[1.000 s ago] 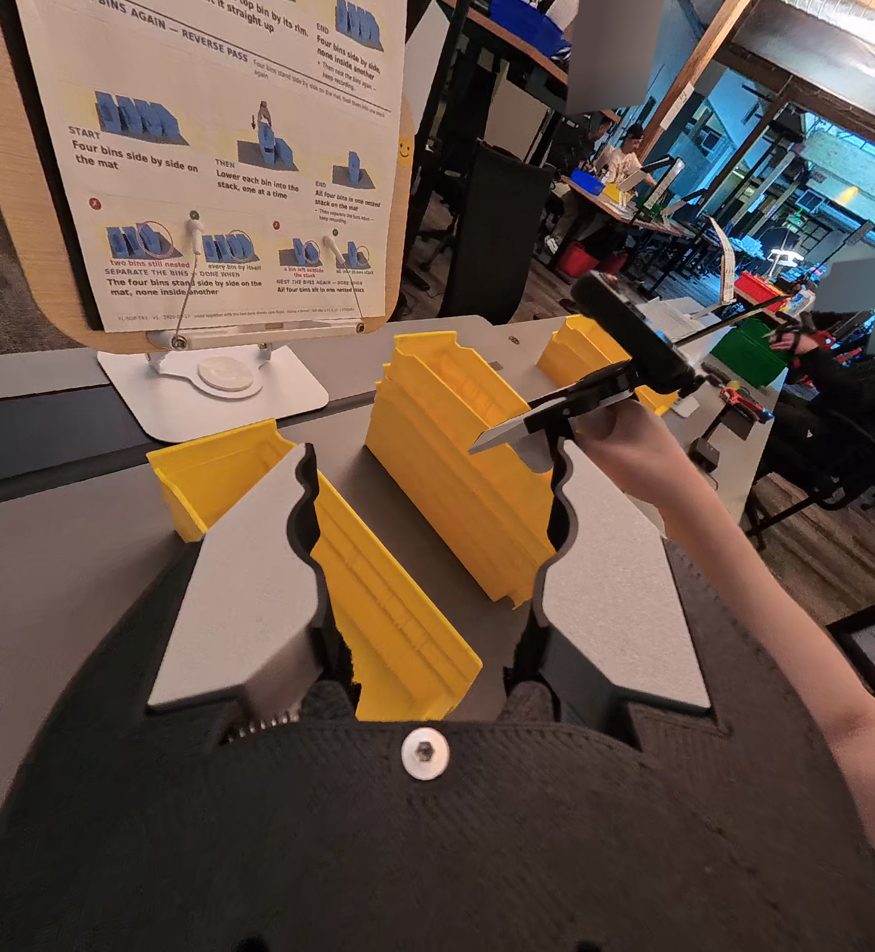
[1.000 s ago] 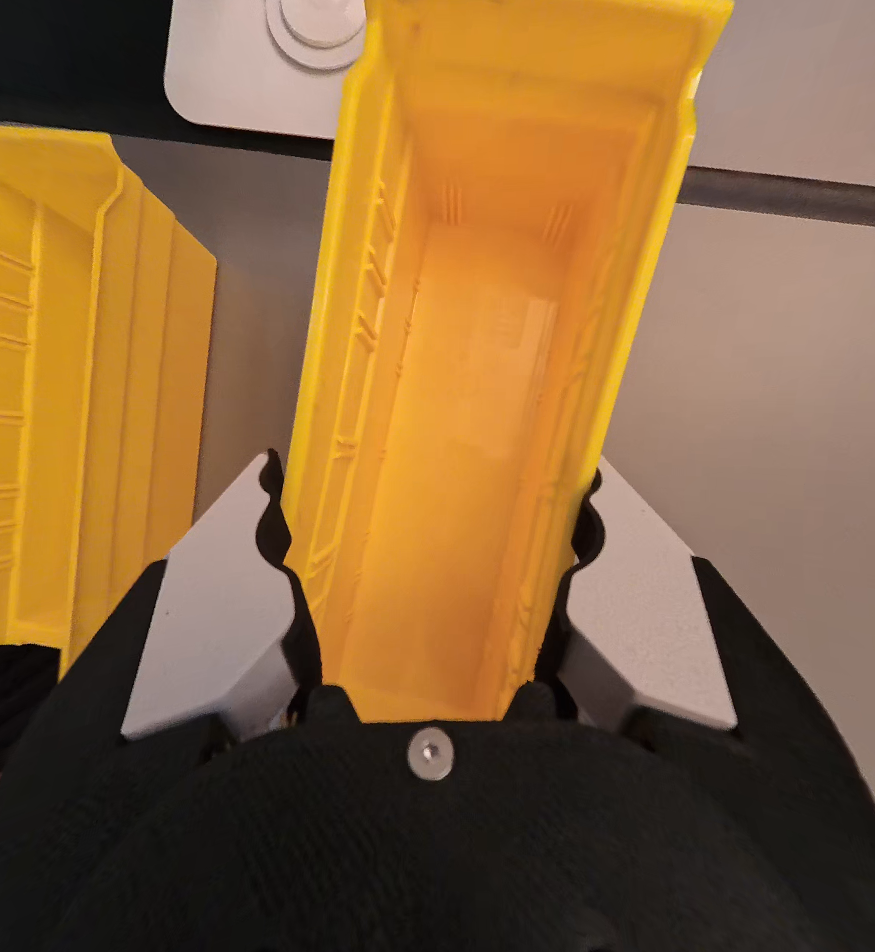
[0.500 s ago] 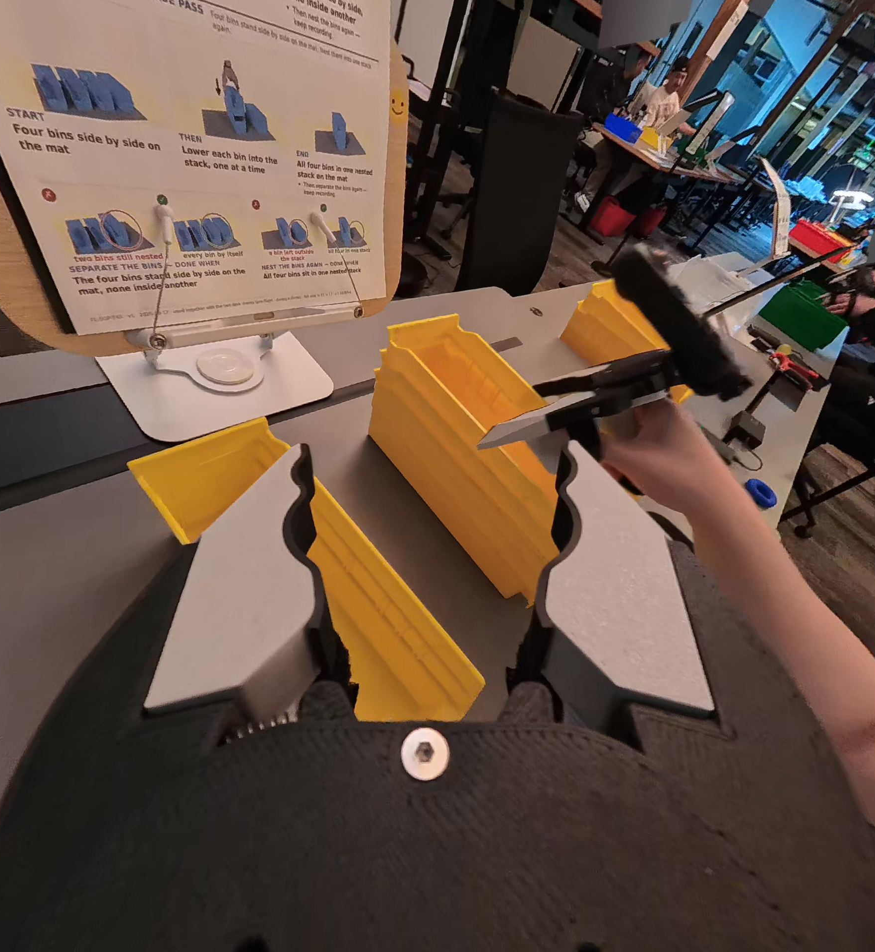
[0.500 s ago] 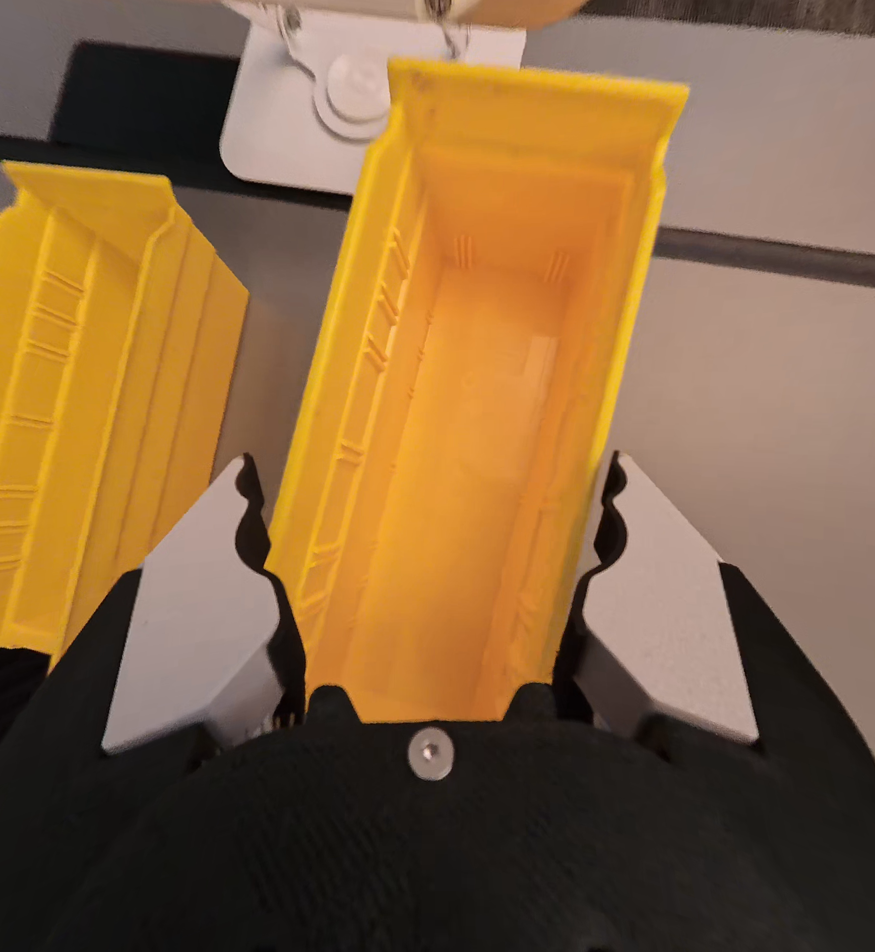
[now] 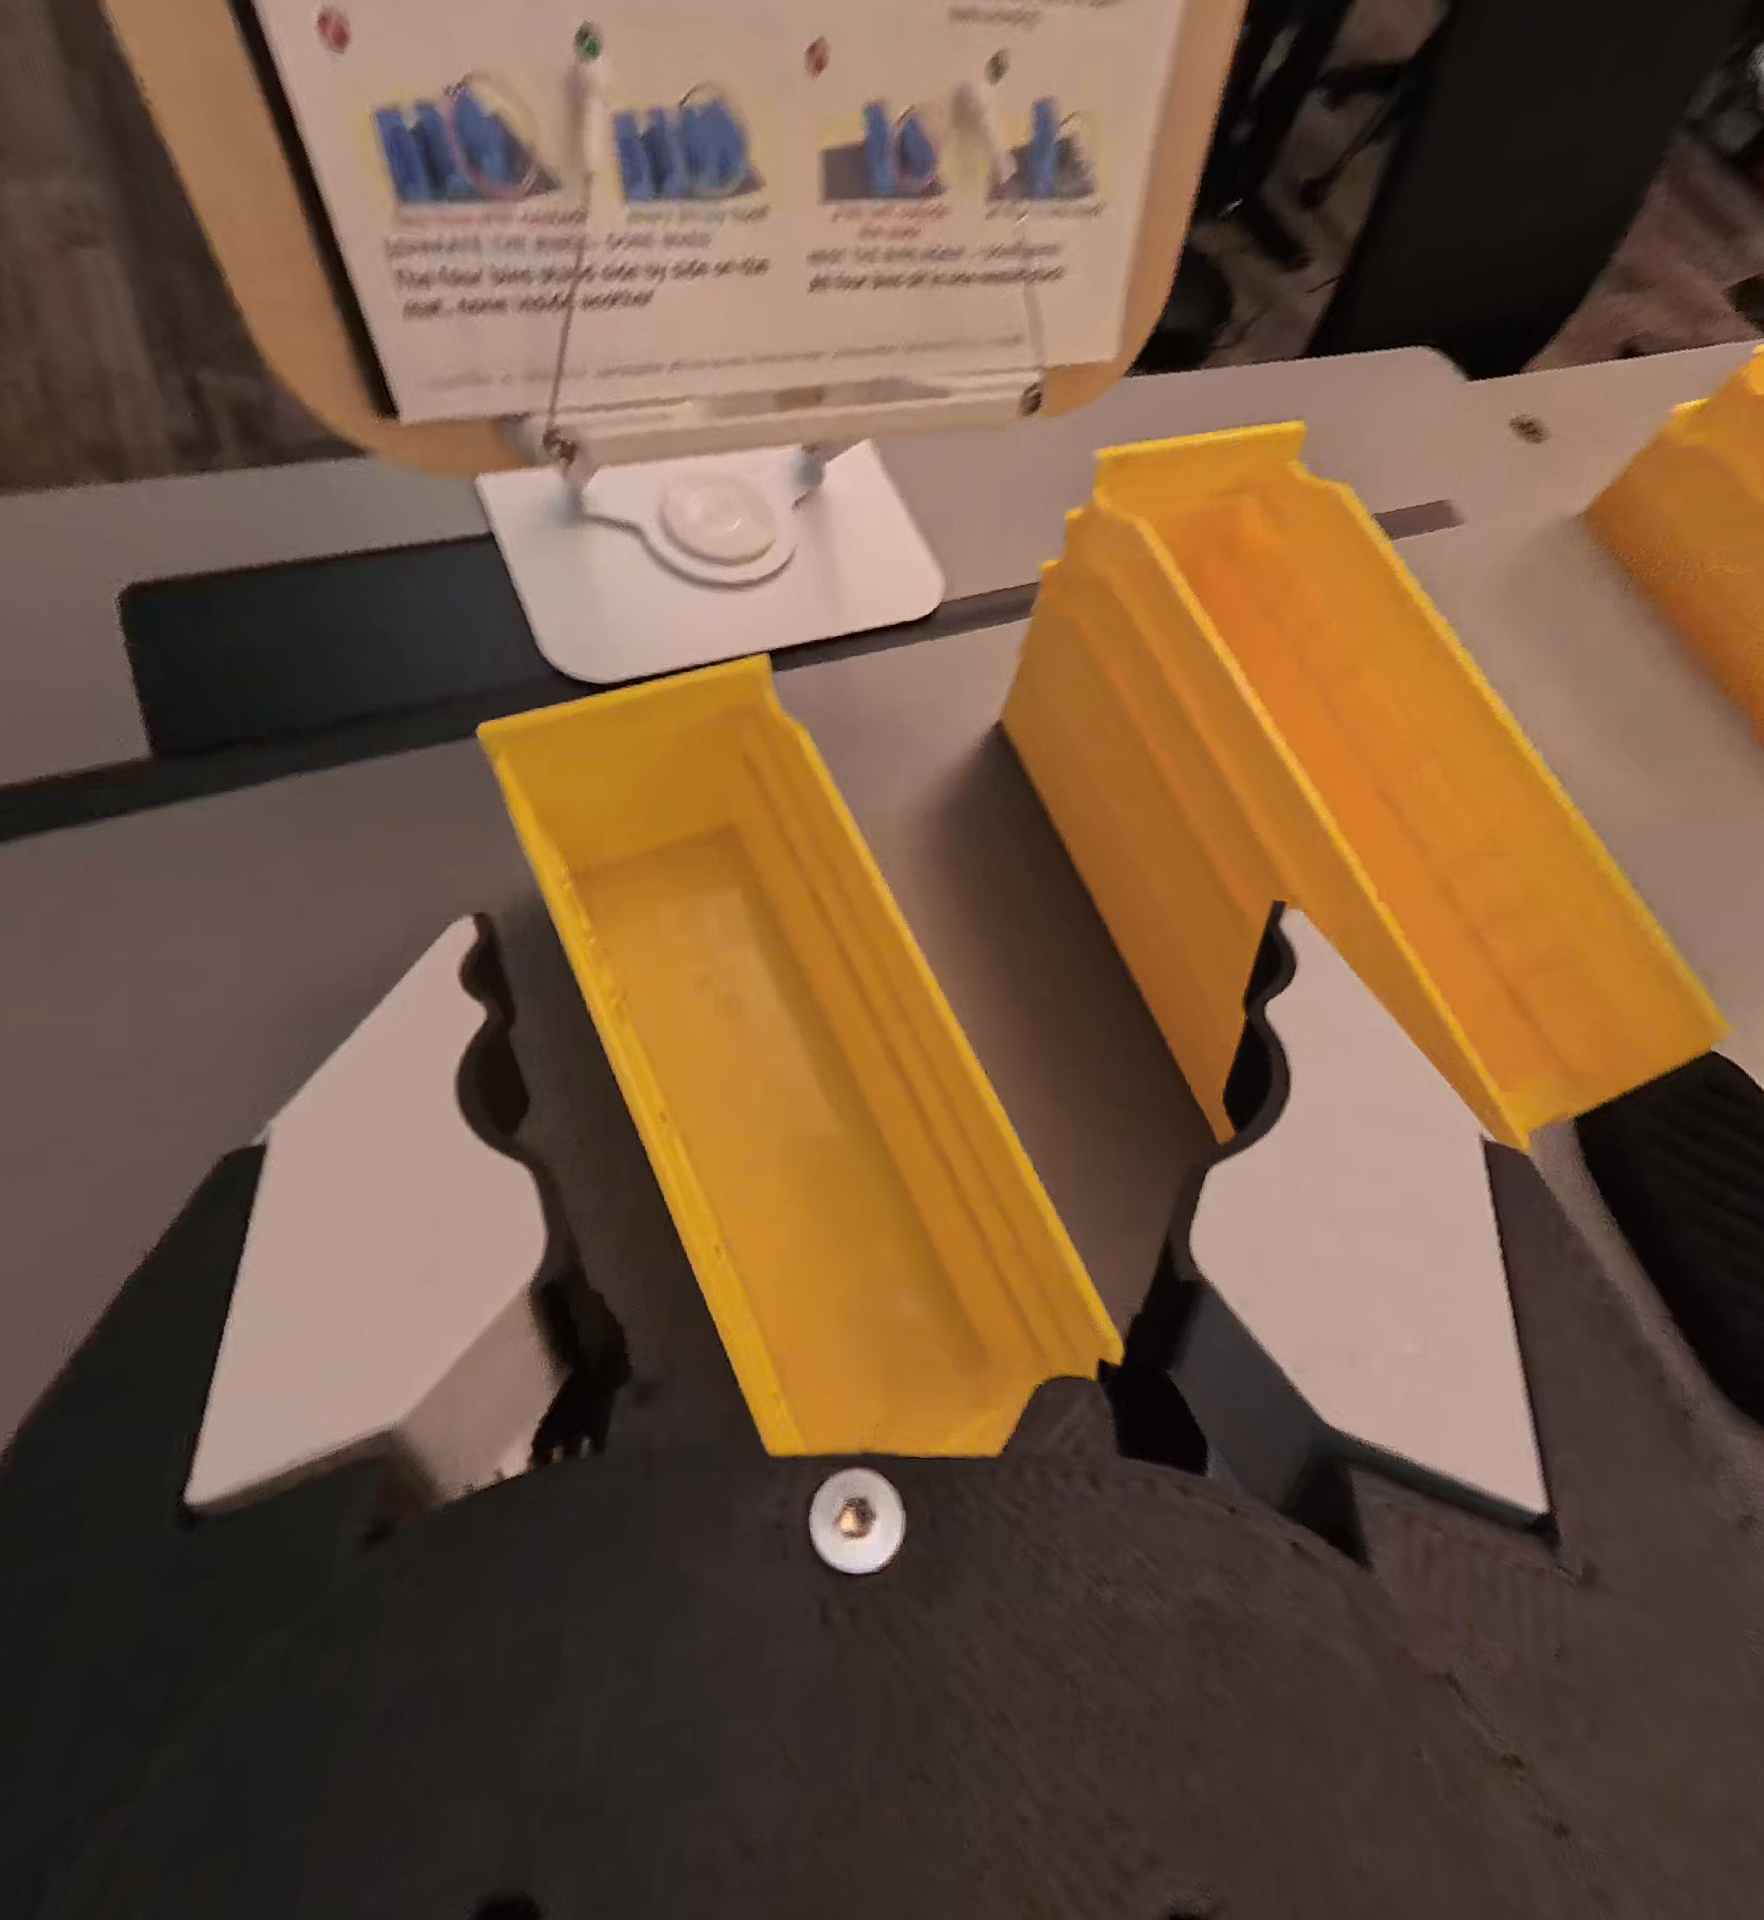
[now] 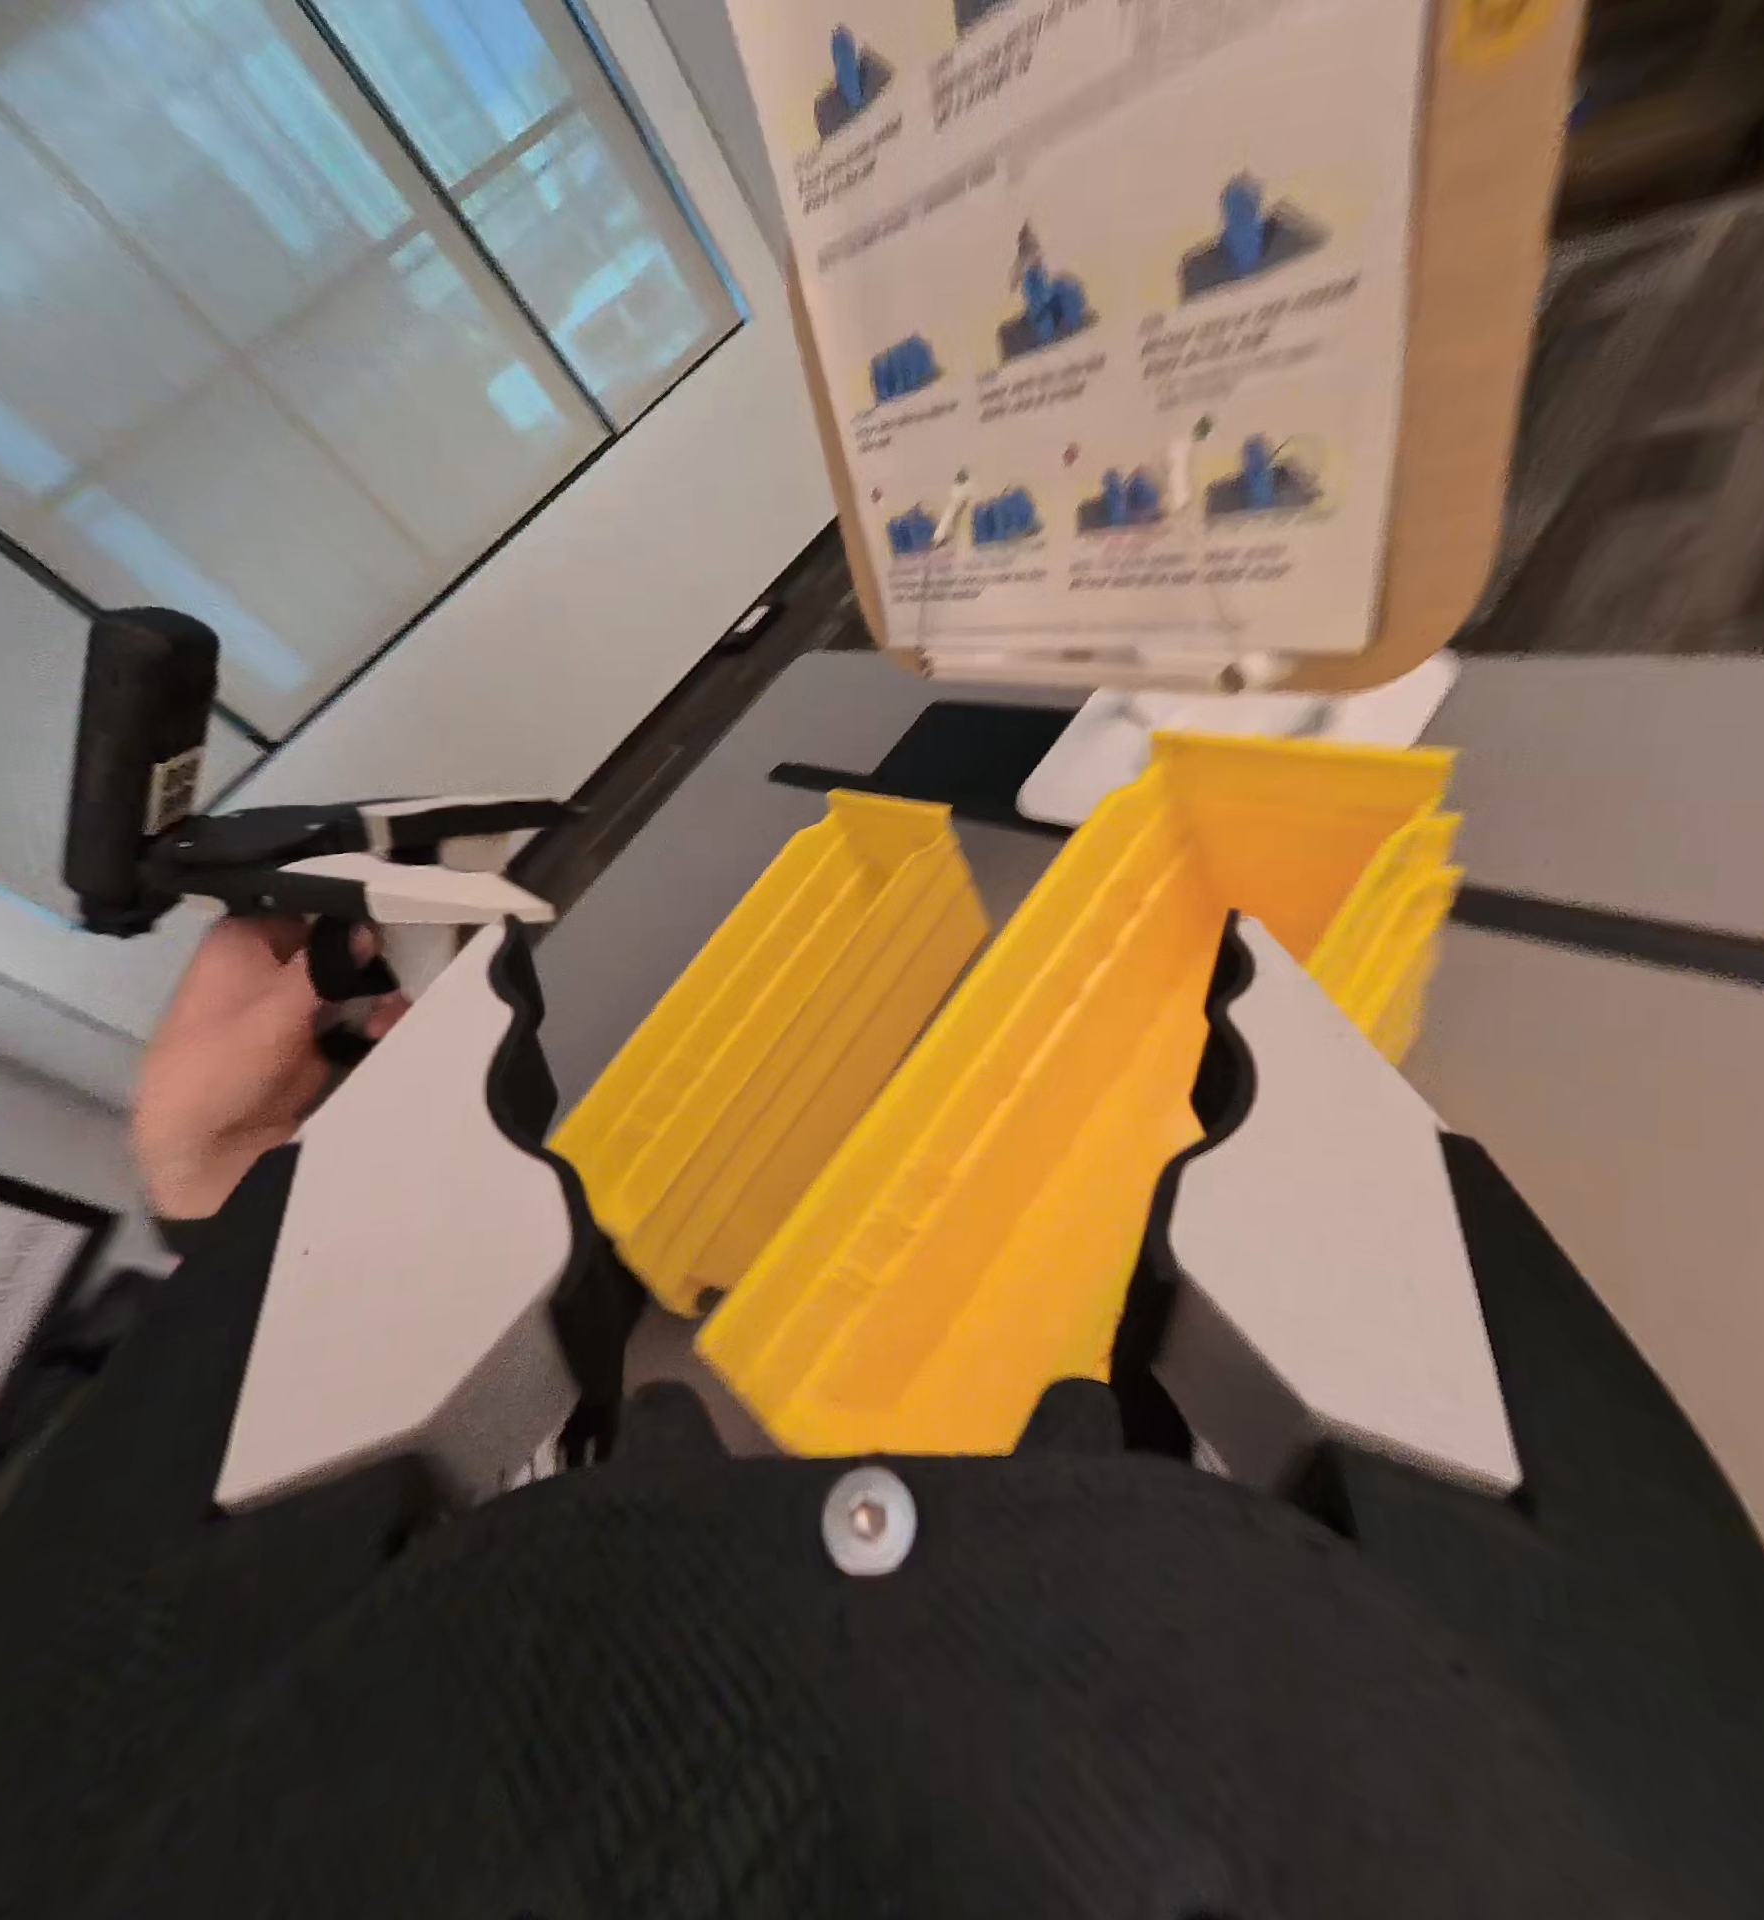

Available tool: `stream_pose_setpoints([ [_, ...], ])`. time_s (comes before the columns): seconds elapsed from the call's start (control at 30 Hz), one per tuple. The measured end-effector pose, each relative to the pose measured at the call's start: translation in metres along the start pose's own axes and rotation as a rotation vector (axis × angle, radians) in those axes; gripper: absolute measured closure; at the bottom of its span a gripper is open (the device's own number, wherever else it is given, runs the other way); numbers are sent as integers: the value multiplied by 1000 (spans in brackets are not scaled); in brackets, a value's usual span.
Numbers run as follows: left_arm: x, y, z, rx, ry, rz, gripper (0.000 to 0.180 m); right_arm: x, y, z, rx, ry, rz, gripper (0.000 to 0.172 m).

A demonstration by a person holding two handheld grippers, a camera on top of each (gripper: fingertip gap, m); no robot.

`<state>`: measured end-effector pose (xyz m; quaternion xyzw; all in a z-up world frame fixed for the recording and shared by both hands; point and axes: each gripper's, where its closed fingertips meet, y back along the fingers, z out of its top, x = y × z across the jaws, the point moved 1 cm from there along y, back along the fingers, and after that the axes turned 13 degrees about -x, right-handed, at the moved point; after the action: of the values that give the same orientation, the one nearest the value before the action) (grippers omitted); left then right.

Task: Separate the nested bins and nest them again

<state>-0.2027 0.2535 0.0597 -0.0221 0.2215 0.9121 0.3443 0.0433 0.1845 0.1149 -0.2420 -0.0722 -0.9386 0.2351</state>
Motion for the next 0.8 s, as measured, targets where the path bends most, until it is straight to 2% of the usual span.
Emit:
stream_pose_setpoints([
  [0.1, 11, -12, -20, 76, 23, 63, 24, -28, 15, 22, -94, 167, -84, 45],
  [0.23, 14, -31, -58, 303, 83, 73, 22, -58, 27, 44, -196, 277, -163, 45],
  [0.37, 29, -33, -73, 370, 37, 238, 22, -73, 34, 60, -337, 329, -189, 45],
  [0.43, 33, -35, -76, 375, 18, 299, 22, -69, 38, 71, -442, 320, -144, 45],
  [0.6, 29, -43, -96, 444, -5, 344, 22, -36, 68, 100, -822, 365, 11, 48],
  [0.7, 28, -48, -107, 482, -4, 356, 22, -20, 77, 103, -915, 490, 45, 48],
  [0.8, 30, -49, -118, 522, -10, 377, 22, -10, 85, 107, -959, 503, 73, 48],
])
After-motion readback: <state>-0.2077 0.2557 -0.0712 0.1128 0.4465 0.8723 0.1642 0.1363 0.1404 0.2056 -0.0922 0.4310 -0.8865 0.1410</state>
